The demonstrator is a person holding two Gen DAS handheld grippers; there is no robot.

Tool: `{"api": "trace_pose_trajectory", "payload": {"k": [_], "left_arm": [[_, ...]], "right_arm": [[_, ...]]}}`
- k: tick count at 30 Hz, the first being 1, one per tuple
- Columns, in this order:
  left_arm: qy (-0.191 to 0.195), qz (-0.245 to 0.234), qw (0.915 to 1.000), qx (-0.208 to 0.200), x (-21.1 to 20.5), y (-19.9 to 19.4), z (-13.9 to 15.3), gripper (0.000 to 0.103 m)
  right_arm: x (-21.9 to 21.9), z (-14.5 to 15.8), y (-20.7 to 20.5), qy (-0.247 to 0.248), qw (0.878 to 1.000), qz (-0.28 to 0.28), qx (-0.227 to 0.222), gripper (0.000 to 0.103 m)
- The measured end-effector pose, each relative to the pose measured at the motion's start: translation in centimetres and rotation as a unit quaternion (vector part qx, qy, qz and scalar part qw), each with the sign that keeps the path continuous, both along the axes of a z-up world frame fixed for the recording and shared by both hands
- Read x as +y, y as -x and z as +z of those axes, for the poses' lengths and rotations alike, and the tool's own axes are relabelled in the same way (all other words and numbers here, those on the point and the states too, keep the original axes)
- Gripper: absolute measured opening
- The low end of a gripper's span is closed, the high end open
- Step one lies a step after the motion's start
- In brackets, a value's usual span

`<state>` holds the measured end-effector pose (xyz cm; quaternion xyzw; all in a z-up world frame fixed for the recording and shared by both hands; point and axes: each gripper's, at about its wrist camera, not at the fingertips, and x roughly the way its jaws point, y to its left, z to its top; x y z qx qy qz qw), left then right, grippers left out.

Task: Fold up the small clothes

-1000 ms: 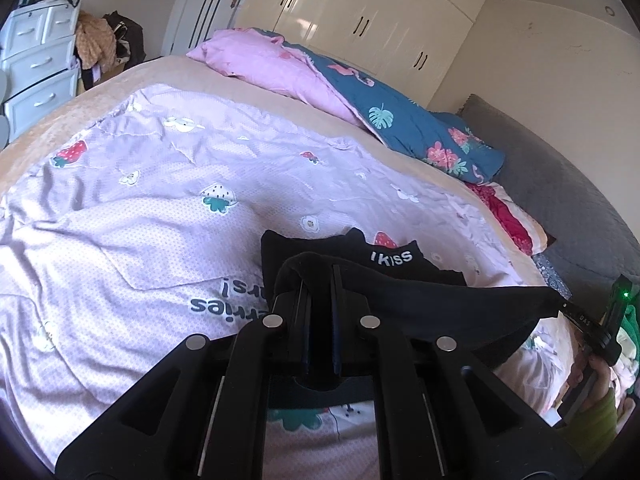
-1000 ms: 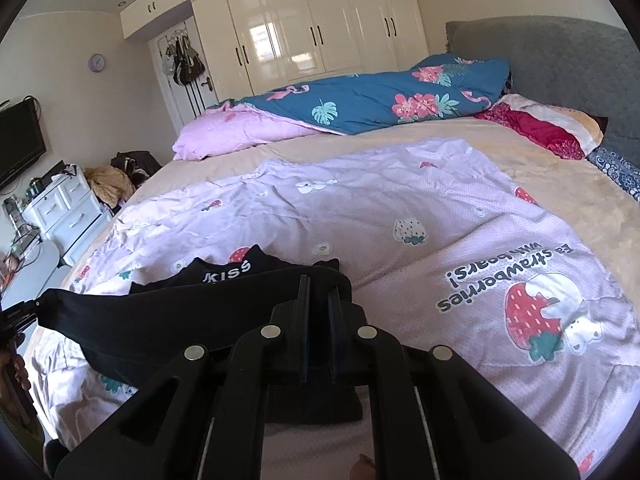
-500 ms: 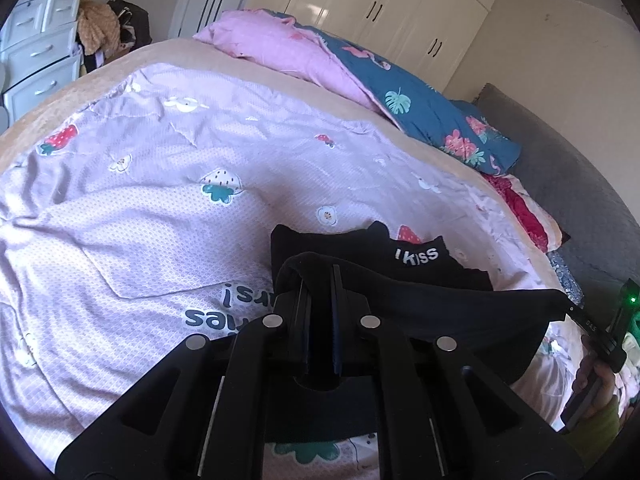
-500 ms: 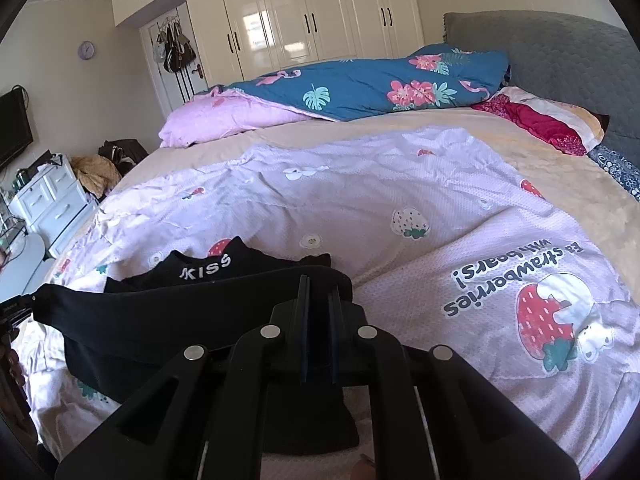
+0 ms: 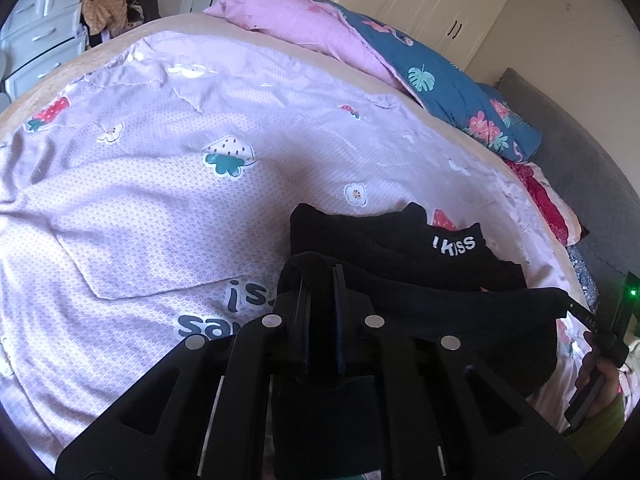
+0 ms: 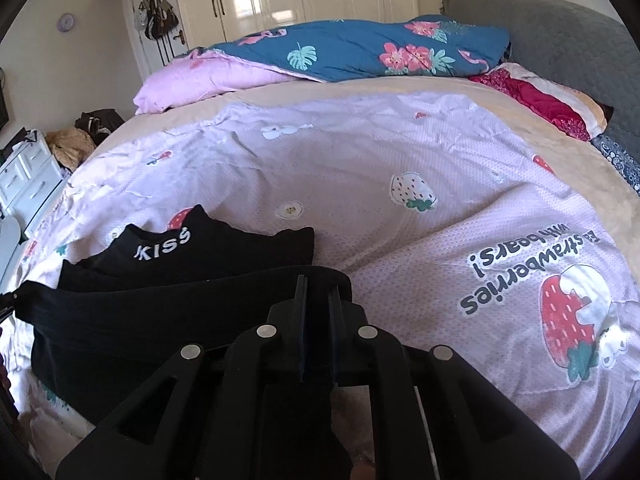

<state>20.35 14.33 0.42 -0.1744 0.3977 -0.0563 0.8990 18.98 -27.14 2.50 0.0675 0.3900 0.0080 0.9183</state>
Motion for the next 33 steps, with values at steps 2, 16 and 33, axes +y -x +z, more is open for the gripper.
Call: {"api": "trace_pose_trajectory", "payload": {"k": [2,16,33], "left_arm": [[0.0,0.002,1.0,0.0,-0.1,-0.2,-0.1,0.008],[-0.058,-0.034,0.9957,-0.063,-2.4,3.8,4.1,0.033],[-0.116,-0.112,0.9868,0.013,-8.5,5.0,-2.2,0.016]], "right_arm": [[0.0,-0.2,-0.5,-0.002,1.0,-0.003,0.003,0.01],[0.6,2.5,3.2,-0.002,0.999,0.004,-0.053,0.049],[7.2,-2.6,5.9,0.035,0.994,0.089,0.046,0.023]]}}
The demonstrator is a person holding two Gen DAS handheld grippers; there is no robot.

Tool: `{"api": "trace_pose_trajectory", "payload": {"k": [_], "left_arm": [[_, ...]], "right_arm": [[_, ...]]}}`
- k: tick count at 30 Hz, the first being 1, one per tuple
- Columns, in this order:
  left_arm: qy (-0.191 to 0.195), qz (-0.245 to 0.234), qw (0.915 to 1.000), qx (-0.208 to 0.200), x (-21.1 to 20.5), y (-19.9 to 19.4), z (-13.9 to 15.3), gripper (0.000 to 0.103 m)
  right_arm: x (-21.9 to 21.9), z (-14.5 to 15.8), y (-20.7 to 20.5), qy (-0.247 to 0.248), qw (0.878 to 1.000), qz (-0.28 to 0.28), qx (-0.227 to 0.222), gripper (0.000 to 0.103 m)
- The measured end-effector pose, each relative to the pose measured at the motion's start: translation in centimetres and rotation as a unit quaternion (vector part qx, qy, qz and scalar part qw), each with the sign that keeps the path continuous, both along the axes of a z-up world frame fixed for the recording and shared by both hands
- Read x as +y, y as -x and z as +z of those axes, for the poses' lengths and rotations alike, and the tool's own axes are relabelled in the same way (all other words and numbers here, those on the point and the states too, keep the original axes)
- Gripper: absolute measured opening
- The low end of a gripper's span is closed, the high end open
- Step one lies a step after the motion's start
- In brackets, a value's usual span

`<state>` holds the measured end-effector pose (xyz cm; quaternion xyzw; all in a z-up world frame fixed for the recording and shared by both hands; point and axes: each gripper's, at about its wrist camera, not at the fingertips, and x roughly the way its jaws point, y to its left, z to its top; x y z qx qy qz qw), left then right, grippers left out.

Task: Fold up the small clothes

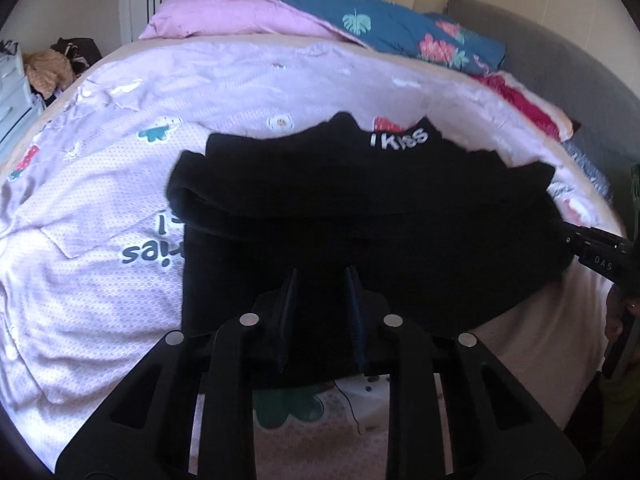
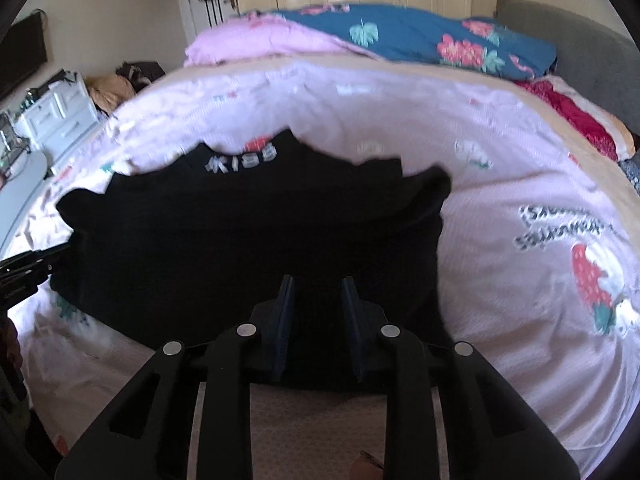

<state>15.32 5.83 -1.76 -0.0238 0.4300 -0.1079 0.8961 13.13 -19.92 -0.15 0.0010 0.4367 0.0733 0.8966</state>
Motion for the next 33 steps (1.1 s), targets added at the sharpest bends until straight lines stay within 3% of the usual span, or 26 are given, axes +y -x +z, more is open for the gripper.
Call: {"api": "trace_pose_trajectory", "payload": {"k": [7,20,29,33], "left_arm": [[-0.002,0.011,0.9999,0.003,0.3,-3.1,-0.4,0.016],[0.02,0.053,0.9984,0.003,3.0,-9.1,0.0,0.017],[0.046,0.098,0.9938,-0.026,6.8,-10.4,1.8,0.022],[0.071,0.102,0.9922,-0.007,8.3,-10.3,1.1,0.028]], "right_arm": [[-0.3,-1.9,-3.8,-0.011,1.0,-0.009,0.019,0.023],[-1.1,-1.0,-10.3,-0.012,0.999,-0.033,0.01,0.023],[-4.4,0.3,-11.4,-0.002,0.997,-0.071,-0.009,0.023],[-6.2,0.1,-11.0,-0.003,0.997,-0.079,0.0,0.026]]}}
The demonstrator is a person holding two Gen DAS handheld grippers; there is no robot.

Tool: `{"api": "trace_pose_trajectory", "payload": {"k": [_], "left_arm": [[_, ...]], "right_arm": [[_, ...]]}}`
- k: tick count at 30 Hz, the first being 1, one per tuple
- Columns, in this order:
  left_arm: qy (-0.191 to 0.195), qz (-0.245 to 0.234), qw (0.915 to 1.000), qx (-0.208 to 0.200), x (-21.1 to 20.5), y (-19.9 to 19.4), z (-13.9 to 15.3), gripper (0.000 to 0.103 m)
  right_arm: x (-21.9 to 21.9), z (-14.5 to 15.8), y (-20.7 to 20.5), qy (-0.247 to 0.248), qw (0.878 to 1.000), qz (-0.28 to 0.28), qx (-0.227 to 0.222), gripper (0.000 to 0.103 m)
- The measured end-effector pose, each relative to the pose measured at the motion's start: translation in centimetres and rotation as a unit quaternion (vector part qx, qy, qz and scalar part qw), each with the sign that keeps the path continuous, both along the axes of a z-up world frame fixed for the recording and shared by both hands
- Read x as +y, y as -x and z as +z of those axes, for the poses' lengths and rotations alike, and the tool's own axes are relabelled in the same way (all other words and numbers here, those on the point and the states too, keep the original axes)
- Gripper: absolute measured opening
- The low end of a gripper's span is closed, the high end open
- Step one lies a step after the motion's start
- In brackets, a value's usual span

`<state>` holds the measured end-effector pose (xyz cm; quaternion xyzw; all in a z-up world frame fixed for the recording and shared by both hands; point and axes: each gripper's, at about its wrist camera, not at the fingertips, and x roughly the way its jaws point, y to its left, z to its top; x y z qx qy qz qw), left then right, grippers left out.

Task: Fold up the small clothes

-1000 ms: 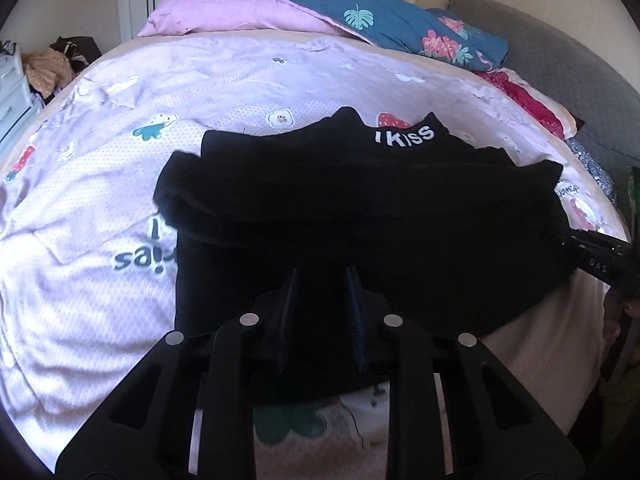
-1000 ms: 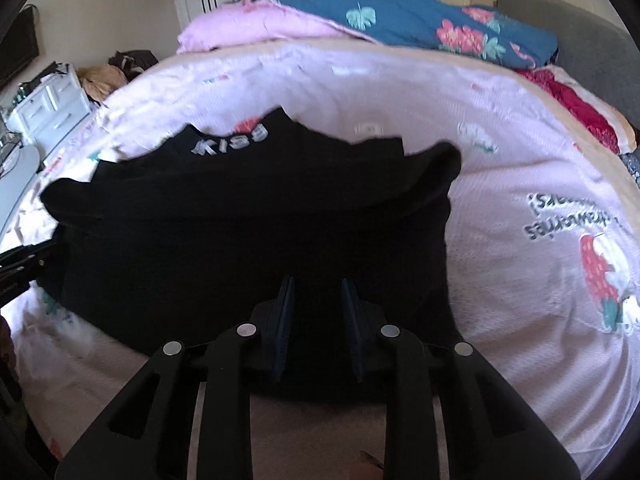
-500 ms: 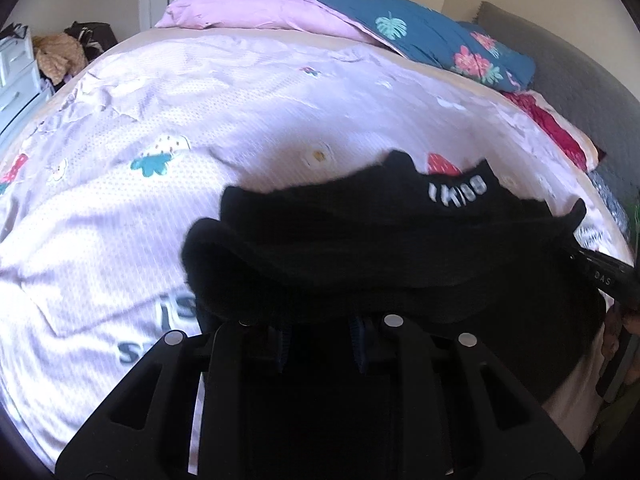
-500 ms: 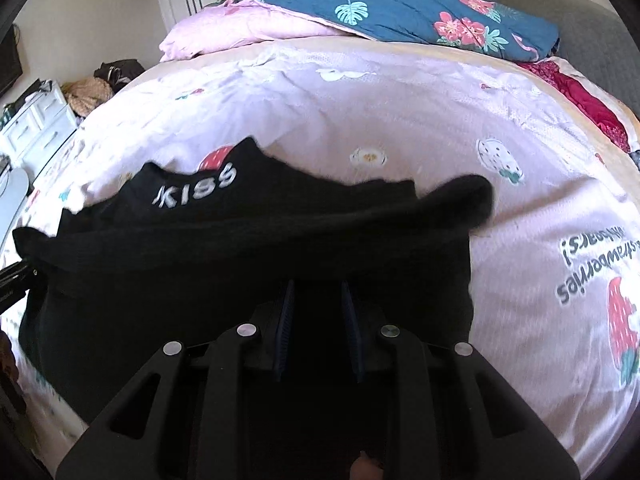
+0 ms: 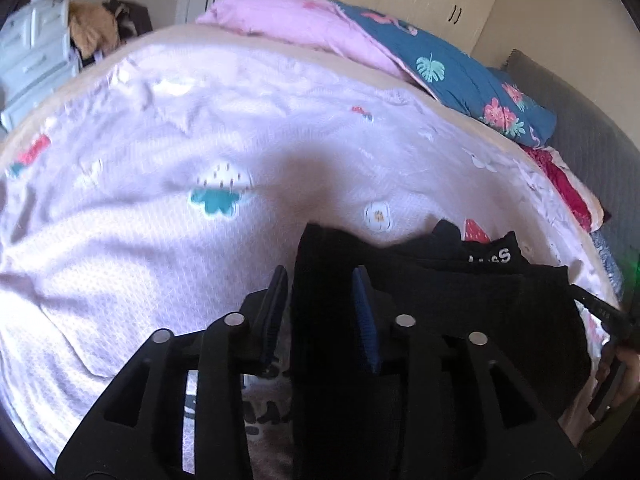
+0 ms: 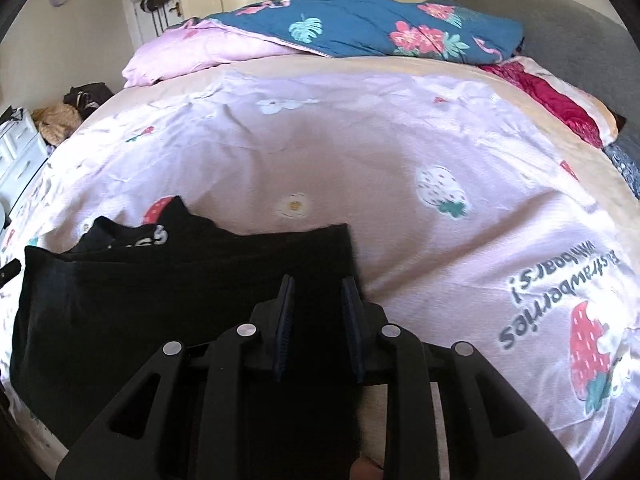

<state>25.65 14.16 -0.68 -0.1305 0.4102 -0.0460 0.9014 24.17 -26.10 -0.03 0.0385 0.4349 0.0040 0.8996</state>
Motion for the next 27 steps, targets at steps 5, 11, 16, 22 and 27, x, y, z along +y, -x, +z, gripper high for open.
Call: {"api": "trace_pose_trajectory", "payload": {"k": [5,11,16,22,27], "left_arm": [[0.018,-0.024,0.9994,0.015,-0.9,-0.2,-1.3,0.035],[0.007,-0.027,0.9996,-0.011,-1.4,0.2,-0.6,0.004],[0.004,-0.035,0.9971,-0.067,-1.2,2.0,2.3,0.003],[0.012,-0.021,0.9969,-0.074,-0.2,0.9,3.1,0.003],[-0.002,-0.017,0.999,-0.042,-0.5,-0.1,0.7,0.003]], "right_arm": [[0.0,-0.6,-0.4,0.001,1.0,0.017,0.009,0.037],[0.6,-0.5,-0.3,-0.01,0.999,0.038,-0.002,0.008],[-1.2,1.2,0.6,-0.072,0.997,0.018,-0.028,0.008],[-3.7,2.3,0.2,-0.132,0.99,-0.024,-0.05,0.008],[-2.8,0.7,-0.2,-0.106,0.994,-0.026,-0.029,0.008]]}}
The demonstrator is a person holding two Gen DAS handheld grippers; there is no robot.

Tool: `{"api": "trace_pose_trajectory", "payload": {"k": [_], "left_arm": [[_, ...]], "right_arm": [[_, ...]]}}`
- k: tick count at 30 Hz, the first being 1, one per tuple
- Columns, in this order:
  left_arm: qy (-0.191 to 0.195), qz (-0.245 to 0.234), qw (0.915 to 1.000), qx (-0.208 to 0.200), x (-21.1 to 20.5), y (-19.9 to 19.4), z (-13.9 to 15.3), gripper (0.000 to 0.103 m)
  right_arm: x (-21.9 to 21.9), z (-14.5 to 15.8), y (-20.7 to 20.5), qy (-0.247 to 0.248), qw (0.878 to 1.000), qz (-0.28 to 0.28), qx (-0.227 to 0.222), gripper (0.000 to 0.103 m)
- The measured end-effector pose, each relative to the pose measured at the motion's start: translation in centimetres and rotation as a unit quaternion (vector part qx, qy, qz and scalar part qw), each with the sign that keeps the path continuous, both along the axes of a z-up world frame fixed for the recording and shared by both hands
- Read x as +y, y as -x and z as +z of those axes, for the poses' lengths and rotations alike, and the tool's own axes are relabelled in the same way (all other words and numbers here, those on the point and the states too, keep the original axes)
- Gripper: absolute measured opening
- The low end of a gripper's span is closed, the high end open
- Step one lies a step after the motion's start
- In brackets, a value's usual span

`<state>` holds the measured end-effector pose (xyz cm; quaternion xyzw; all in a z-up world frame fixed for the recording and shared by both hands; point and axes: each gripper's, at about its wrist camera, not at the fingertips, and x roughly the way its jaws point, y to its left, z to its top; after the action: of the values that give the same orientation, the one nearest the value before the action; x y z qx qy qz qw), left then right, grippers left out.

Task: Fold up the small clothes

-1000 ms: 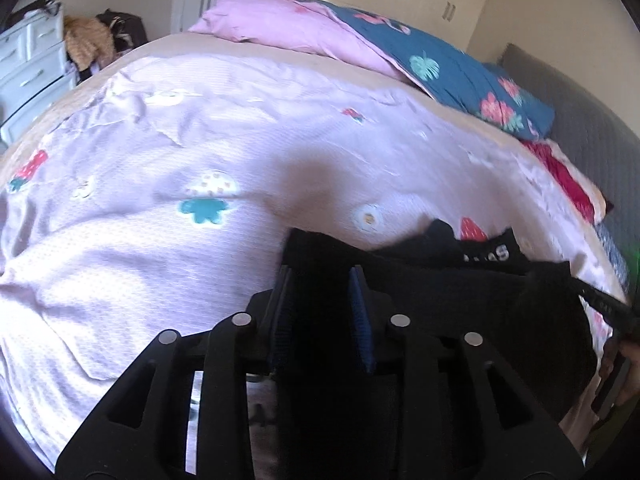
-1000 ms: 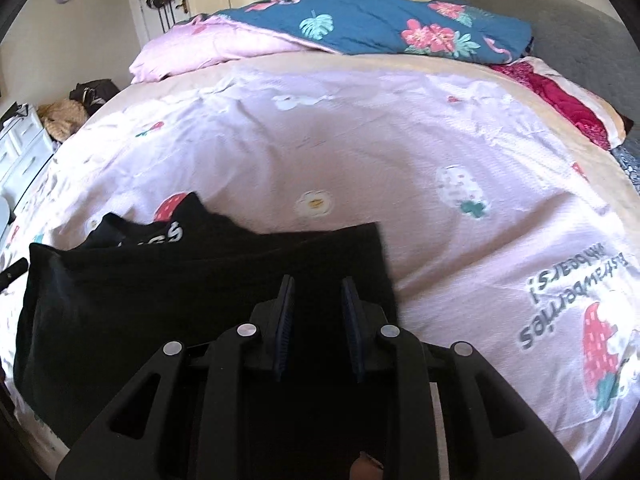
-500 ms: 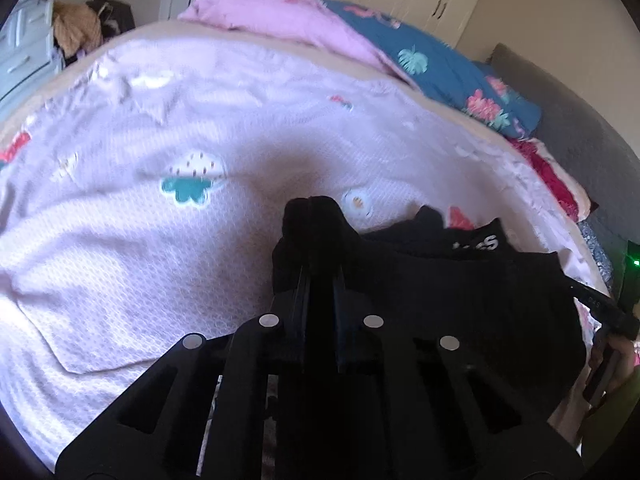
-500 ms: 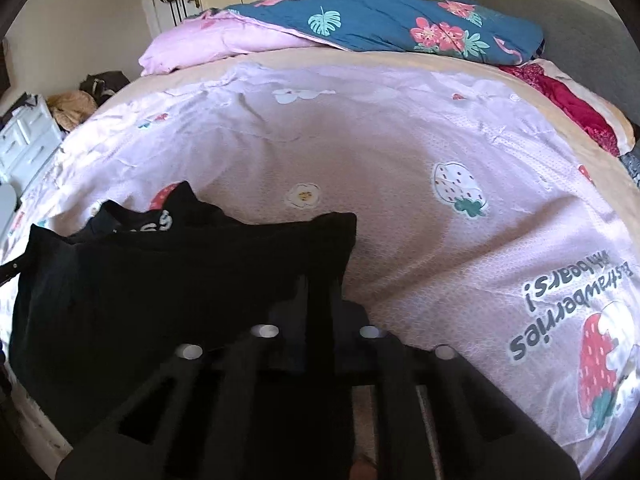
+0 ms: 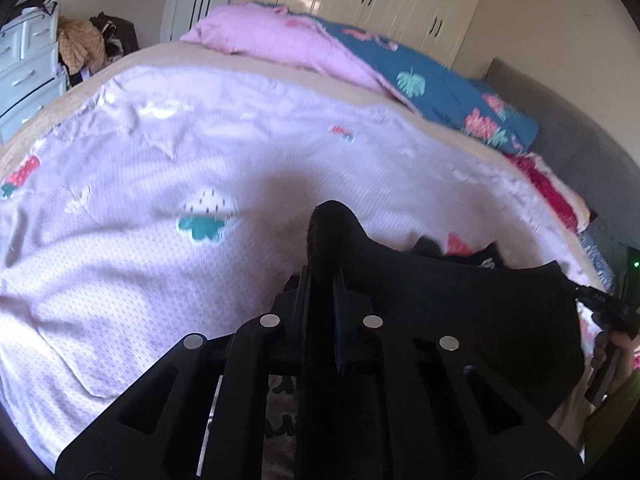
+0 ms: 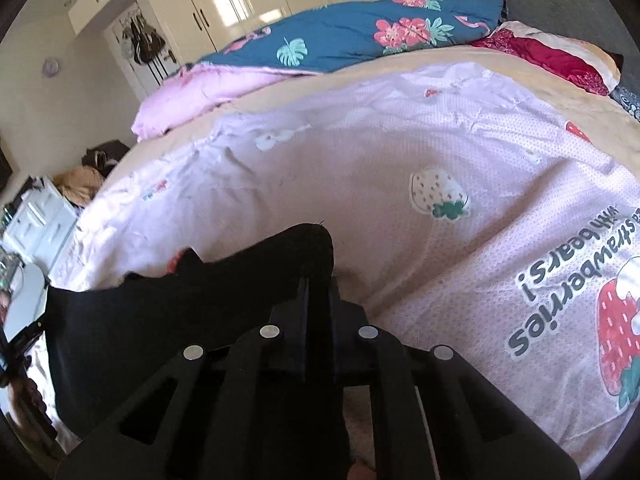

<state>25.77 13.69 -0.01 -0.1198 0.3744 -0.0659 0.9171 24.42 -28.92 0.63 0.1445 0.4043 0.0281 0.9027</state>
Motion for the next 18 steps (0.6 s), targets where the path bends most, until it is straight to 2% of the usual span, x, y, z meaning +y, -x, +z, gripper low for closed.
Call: {"api": "trace_pose_trajectory", "payload": {"k": [5,7,8,9,11,12,18], "left_arm": [[0.004,0.009,0.9998,0.019,0.4,0.4,-1.4,0.004],[-0.003,0.014,0.9997,0.02,0.4,0.7,-1.3,0.013],[-0.003,0.018,0.9997,0.018,0.6,1.0,-1.0,0.028],[0.001,0.019,0.9997,0.016,0.7,1.3,-0.7,0.037],[0.007,0.018,0.9997,0.012,0.8,1.9,-0.2,0.037],[0.006,0.017,0.9998,0.012,0.8,2.5,0.1,0.039],[0.039,0.0,0.9988,0.029,0.5,5.7,0.1,0.044]], "right_arm": [[0.4,-0.9,0.1,0.019,1.0,0.0,0.012,0.008],[0.6,-1.0,0.3,0.031,0.999,-0.001,0.017,0.009],[0.6,-1.0,0.6,0.038,0.999,-0.004,0.022,0.013],[0.4,-1.0,0.8,0.037,0.999,-0.007,0.026,0.019],[-0.1,-1.0,1.6,0.021,0.999,-0.009,0.03,0.033],[-0.3,-0.9,2.3,0.016,0.999,-0.009,0.03,0.036],[-0.7,-0.5,6.5,-0.01,0.999,0.009,0.031,0.04]]}}
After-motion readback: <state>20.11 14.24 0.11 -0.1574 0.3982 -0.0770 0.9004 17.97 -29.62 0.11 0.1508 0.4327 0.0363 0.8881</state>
